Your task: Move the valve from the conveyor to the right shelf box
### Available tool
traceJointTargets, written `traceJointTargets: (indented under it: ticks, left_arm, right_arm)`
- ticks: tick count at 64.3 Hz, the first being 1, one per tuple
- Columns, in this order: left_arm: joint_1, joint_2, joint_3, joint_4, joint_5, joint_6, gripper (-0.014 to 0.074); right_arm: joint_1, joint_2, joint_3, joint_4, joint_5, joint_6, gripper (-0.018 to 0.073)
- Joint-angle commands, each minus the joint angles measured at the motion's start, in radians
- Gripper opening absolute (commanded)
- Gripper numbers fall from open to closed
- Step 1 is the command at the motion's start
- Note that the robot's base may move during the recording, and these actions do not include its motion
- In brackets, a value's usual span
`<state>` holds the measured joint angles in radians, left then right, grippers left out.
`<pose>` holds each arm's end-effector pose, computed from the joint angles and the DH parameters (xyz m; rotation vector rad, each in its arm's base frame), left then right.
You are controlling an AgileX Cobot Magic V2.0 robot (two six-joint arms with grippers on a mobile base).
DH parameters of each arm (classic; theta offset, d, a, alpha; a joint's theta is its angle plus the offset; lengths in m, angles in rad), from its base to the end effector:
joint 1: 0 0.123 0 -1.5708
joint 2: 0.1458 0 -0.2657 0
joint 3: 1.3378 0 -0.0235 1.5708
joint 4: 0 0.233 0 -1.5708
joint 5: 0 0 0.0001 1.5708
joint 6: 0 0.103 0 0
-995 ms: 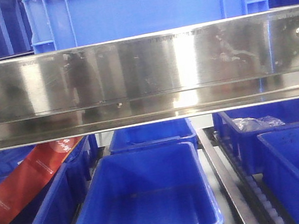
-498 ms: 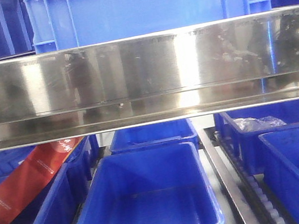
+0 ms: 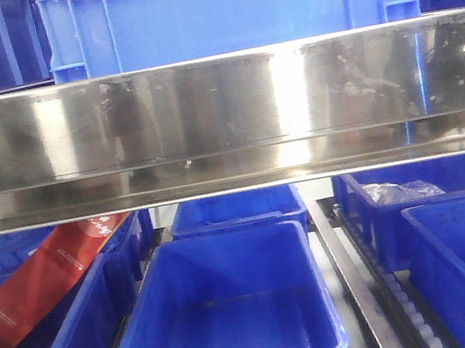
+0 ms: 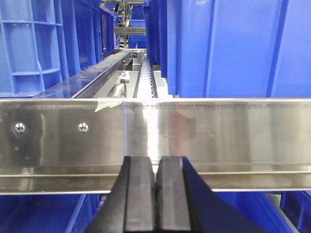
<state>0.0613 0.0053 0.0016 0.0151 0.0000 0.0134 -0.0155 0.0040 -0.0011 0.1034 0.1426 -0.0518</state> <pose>0.0702 0.0043 0.2133 -0.0244 1.4907 0.0725 0.0703 0.0004 0.1997 0.0425 1.6279 0.0389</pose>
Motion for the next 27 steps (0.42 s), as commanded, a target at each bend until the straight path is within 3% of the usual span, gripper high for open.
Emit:
traceJointTargets:
  ticks: [1,27]
  left_arm:
    - [0.002,-0.005,-0.002,0.002,-0.017,-0.006,-0.0111]
    - [0.002,-0.005,-0.002,0.002,-0.017,-0.006,-0.0111]
  right_arm:
    - [0.000,-0.004,0.001,-0.010,-0.017,0.002,-0.0154]
    - [0.000,-0.004,0.001,-0.010,-0.017,0.002,-0.0154]
